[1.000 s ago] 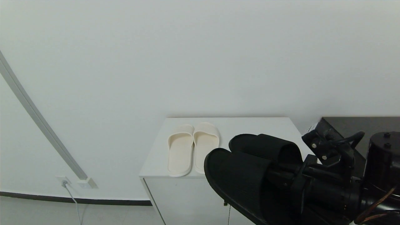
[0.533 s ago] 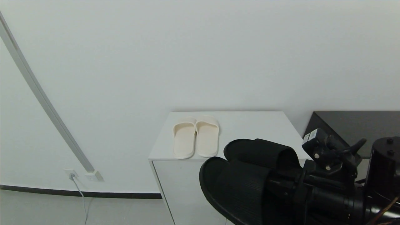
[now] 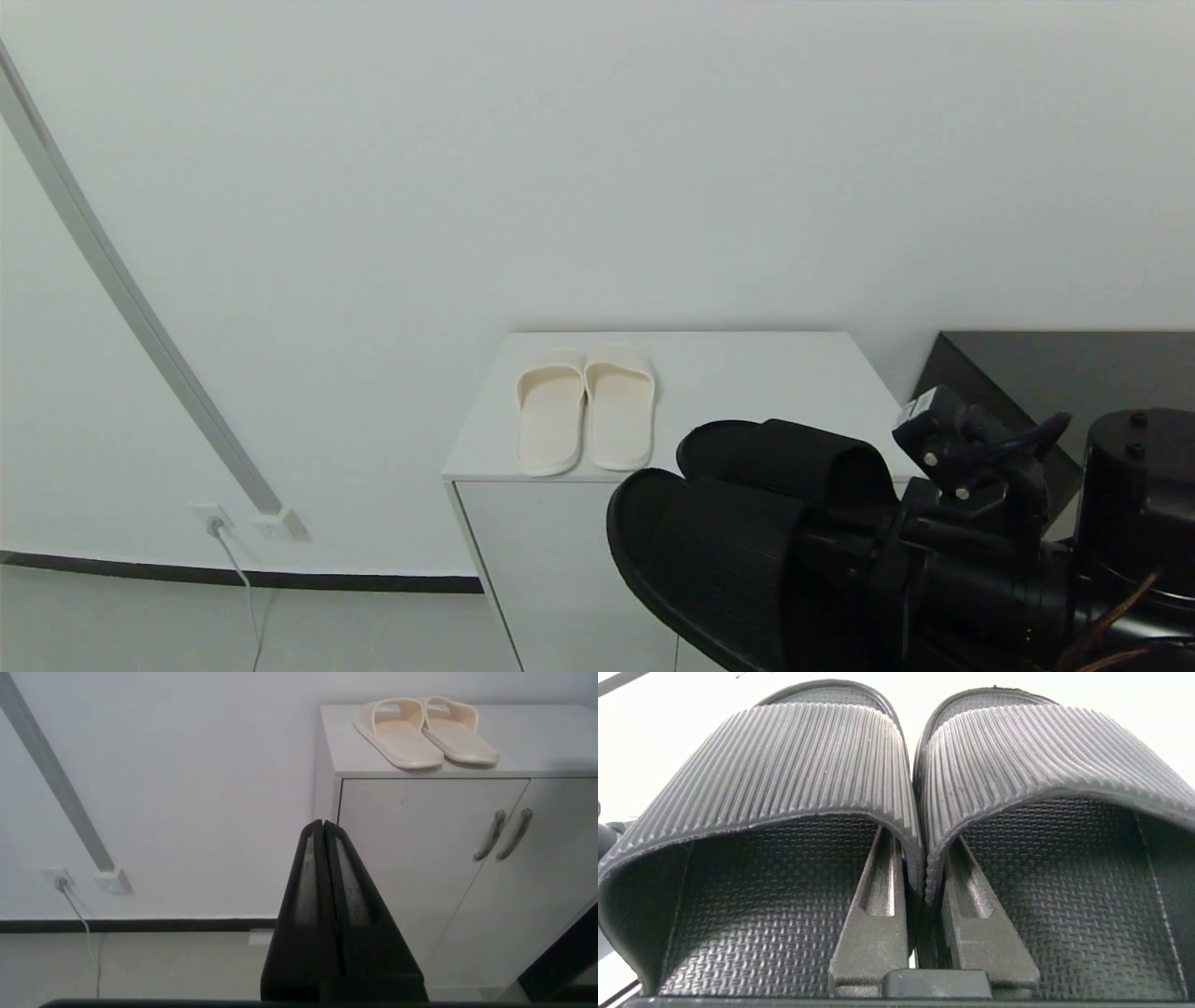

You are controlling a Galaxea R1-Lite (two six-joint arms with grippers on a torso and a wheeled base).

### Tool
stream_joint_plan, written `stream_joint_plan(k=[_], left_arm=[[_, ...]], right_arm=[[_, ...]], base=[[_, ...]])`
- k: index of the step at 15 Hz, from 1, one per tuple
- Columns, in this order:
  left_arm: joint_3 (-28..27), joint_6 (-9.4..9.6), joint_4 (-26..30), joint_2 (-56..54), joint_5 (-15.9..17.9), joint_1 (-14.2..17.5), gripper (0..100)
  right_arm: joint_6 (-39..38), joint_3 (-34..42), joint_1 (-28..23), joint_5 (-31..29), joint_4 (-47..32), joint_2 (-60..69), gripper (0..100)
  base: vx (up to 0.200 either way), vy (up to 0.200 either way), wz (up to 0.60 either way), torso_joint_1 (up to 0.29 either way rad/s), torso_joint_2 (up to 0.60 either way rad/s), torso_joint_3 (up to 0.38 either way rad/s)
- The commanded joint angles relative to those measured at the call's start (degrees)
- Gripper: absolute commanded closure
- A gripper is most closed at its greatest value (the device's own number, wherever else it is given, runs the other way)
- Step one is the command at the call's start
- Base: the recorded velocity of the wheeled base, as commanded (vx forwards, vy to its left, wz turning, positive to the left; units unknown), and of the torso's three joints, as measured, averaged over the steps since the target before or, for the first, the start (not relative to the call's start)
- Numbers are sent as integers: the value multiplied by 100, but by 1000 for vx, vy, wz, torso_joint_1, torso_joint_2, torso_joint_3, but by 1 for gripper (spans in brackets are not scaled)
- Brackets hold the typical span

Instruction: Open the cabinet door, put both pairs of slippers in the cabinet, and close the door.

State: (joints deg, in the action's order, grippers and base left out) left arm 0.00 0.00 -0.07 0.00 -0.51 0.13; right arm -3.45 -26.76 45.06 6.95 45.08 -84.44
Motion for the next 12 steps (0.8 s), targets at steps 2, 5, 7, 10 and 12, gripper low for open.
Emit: stream_joint_plan(k=[2,5,7,10,12], left_arm=[[0,0,-1,9,16,-5,100],[0,0,-1,9,7,4,0],[0,0,-1,0,7,-5,0],[0,0,-1,9,7,-5,0],[0,0,-1,9,7,-5,0]], right_arm=[[20,39,-14,-1,53,-107,100],[37,57,-14,-9,89,-99,100],[37,92,-14,-9,89,-99,100],[46,92,-14,-18,89,-90,100],[55,92,-14,-27,89,-72,100]], base=[[0,0,0,0,0,0],[0,0,0,0,0,0],[0,0,0,-45,116,70],[0,0,0,-142,338,178],[0,0,0,-156,359,215]])
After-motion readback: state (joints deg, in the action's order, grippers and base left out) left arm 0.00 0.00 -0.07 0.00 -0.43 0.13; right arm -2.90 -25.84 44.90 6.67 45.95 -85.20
